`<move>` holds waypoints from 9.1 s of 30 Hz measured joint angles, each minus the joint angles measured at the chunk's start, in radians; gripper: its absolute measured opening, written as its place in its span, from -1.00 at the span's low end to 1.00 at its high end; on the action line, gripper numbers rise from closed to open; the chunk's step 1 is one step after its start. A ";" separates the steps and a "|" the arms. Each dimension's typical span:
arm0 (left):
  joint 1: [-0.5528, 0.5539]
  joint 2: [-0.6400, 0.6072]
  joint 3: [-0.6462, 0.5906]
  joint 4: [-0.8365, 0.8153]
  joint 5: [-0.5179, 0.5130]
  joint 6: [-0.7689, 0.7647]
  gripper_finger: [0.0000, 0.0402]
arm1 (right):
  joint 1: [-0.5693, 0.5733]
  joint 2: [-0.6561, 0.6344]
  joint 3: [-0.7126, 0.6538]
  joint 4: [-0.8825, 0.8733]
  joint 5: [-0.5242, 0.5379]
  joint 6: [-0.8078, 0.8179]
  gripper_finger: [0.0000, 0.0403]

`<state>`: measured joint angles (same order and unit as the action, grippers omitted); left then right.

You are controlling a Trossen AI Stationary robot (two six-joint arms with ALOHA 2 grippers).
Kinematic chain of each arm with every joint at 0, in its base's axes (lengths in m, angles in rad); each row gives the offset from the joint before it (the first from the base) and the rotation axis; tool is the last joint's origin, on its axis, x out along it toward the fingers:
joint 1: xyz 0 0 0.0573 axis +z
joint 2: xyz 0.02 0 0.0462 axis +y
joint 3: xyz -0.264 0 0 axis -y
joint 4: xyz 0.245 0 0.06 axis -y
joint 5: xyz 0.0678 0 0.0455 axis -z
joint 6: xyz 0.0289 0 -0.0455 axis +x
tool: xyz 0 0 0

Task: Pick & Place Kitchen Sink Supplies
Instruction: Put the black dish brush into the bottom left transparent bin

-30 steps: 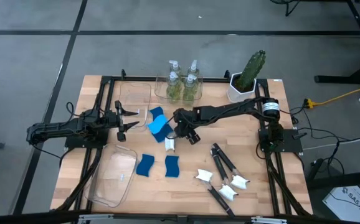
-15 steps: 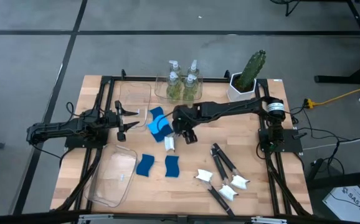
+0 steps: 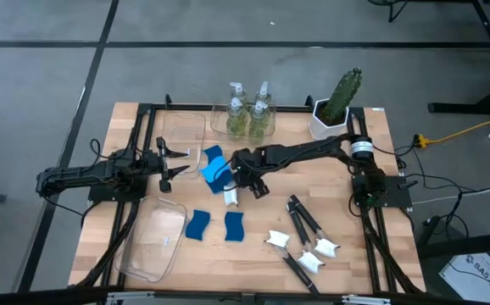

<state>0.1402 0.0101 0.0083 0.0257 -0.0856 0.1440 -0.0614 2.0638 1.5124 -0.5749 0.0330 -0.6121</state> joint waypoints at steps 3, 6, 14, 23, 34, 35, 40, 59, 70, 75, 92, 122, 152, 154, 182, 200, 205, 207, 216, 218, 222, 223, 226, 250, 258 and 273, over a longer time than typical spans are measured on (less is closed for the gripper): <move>0.000 0.000 0.000 0.000 0.000 0.000 -0.10 | 0.000 0.033 0.001 0.035 0.006 -0.031 0.09; 0.000 0.000 0.000 0.000 0.000 0.000 -0.11 | -0.001 0.063 0.004 0.084 0.006 -0.032 0.09; 0.000 0.000 0.000 0.000 0.000 0.000 -0.10 | 0.014 0.048 0.002 0.036 -0.057 0.108 -0.20; 0.000 0.000 0.000 0.000 0.000 0.000 -0.11 | 0.015 -0.012 -0.002 -0.077 -0.172 0.230 -0.56; 0.000 0.000 0.000 0.000 0.000 0.000 -0.11 | 0.014 -0.156 -0.002 0.051 -0.204 0.242 -0.56; 0.000 0.000 0.000 0.000 0.000 0.000 -0.11 | 0.011 -0.167 -0.002 0.097 -0.204 0.243 -0.56; 0.000 0.000 0.000 0.000 0.000 0.000 -0.11 | -0.004 -0.195 0.000 0.371 -0.203 0.294 -0.54; 0.000 0.000 0.000 0.000 -0.001 0.000 -0.10 | 0.133 -0.098 0.000 1.179 -0.256 0.310 -0.52; 0.000 0.000 0.000 0.000 0.000 0.000 -0.10 | 0.219 0.089 0.009 1.578 -0.256 0.347 -0.52; 0.000 0.000 0.000 0.000 0.000 0.000 -0.11 | 0.236 0.104 0.016 1.555 -0.267 0.372 -0.52; -0.001 0.000 0.000 0.066 0.011 0.023 -0.10 | 0.137 0.102 0.016 1.550 -0.372 0.528 -0.52; -0.149 0.166 0.000 0.298 0.161 -0.136 0.19 | 0.024 0.100 0.072 1.377 -0.256 0.448 -0.52; -0.165 0.436 0.018 0.637 -0.044 0.006 0.34 | -0.004 0.100 0.095 1.460 -0.225 0.445 -0.52; -0.153 0.452 0.029 0.636 -0.047 0.008 0.28 | -0.009 0.100 0.095 1.464 -0.227 0.448 -0.52; -0.103 0.549 0.428 0.035 -0.393 -0.235 -0.46 | -0.113 0.064 0.096 1.370 -0.323 0.499 0.24; -0.404 0.592 0.769 -0.704 -0.079 -0.862 -0.46 | 0.040 -0.065 0.093 0.497 -0.397 0.676 0.64; -0.611 0.599 0.769 -0.756 -0.165 -0.804 -0.46 | 0.138 -0.158 0.066 0.406 -0.316 0.686 0.64; -0.697 0.601 0.768 -0.761 -0.191 -0.770 -0.46 | 0.177 -0.219 0.024 0.409 -0.272 0.708 0.64; -1.009 0.667 0.657 -0.757 -0.227 -0.724 -0.46 | 0.352 -0.544 -0.246 0.494 0.176 0.916 0.64; -1.048 0.702 0.635 -0.753 -0.229 -0.728 -0.46 | 0.398 -0.592 -0.292 0.528 0.275 0.952 0.64; -1.092 0.756 0.592 -0.712 -0.263 -0.767 -0.46 | 0.492 -0.662 -0.347 0.578 0.470 0.977 0.64; -1.100 0.763 0.583 -0.699 -0.276 -0.782 -0.46 | 0.513 -0.674 -0.357 0.578 0.518 0.979 0.64; -1.121 0.783 0.569 -0.678 -0.324 -0.853 -0.46 | 0.567 -0.682 -0.360 0.575 0.636 0.974 0.64; -1.343 0.818 0.430 -0.419 -0.666 -1.102 -0.46 | 0.635 -0.684 -0.360 0.471 0.743 0.945 0.64; -1.349 0.895 0.430 -0.580 -0.696 -1.320 -0.46 | 0.635 -0.684 -0.360 0.449 0.749 0.946 0.64; -1.349 1.083 0.430 -0.579 -0.619 -1.538 -0.34 | 0.635 -0.684 -0.359 0.426 0.771 0.945 0.64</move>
<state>-1.2091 1.0927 0.4381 -0.5533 -0.7044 -1.3940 0.5735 1.3800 1.1530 -0.1490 0.8040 0.3328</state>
